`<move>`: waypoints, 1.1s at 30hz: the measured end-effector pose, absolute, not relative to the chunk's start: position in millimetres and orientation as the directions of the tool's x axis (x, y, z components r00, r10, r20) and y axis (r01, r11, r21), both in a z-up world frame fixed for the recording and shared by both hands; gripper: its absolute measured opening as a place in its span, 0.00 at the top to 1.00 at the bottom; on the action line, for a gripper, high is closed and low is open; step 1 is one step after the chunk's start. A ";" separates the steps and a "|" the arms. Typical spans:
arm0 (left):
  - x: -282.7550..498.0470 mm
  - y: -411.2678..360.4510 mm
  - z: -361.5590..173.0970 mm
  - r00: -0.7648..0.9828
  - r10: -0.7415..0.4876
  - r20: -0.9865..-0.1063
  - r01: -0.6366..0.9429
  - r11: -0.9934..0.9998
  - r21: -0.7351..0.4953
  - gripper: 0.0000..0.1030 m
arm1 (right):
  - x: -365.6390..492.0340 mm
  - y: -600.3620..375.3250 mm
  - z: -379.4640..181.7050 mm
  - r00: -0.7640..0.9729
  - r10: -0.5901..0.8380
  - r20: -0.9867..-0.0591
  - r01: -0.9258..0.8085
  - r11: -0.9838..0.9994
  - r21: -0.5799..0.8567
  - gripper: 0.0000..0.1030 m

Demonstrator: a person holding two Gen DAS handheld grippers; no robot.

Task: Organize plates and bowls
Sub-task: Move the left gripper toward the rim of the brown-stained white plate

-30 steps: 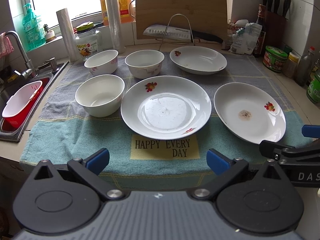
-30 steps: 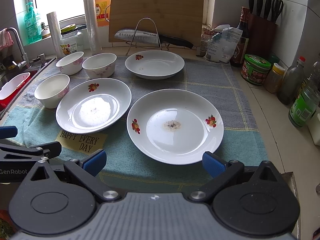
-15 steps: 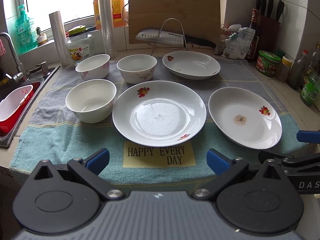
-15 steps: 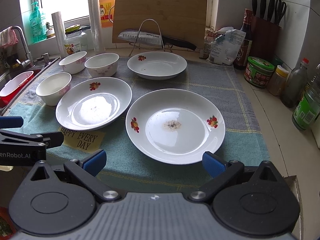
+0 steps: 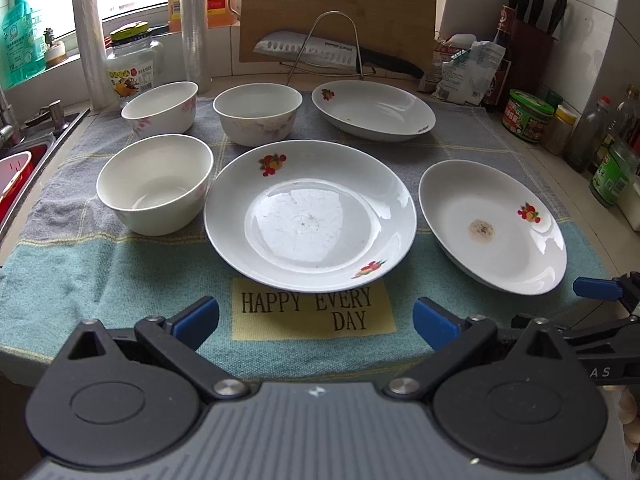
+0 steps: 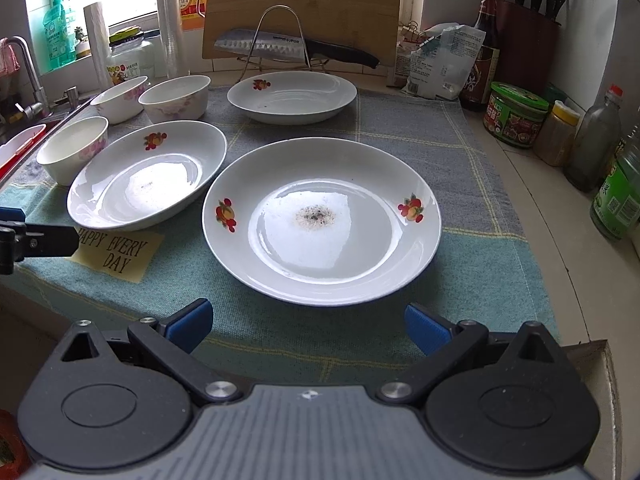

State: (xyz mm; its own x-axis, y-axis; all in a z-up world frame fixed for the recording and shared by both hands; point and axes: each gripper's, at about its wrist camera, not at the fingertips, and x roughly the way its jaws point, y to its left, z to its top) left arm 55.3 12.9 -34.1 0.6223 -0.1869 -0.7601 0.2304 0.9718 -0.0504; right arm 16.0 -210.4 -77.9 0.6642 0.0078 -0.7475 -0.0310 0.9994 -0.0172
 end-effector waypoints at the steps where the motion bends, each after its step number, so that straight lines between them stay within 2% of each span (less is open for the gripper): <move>1: 57.5 12.3 -34.8 0.621 -0.184 -0.762 0.236 0.971 -0.043 0.01 | 16.9 -210.8 -80.7 0.662 0.006 -0.749 -0.030 0.999 -0.018 0.00; 12: 81.8 9.9 -38.9 0.596 -0.229 -0.770 0.304 0.951 -0.048 0.01 | 38.8 -217.5 -103.5 0.666 -0.015 -0.746 0.007 1.000 -0.014 0.00; 21: 112.1 8.9 -39.3 0.565 -0.307 -0.766 0.389 0.918 -0.081 0.01 | 41.4 -219.2 -108.1 0.707 0.024 -0.707 -0.072 0.997 -0.037 0.00; 33: 135.4 -31.1 -31.3 0.533 -0.378 -0.757 0.563 0.826 -0.016 0.01 | 38.8 -234.9 -109.9 0.716 0.129 -0.686 -0.210 0.977 -0.036 0.00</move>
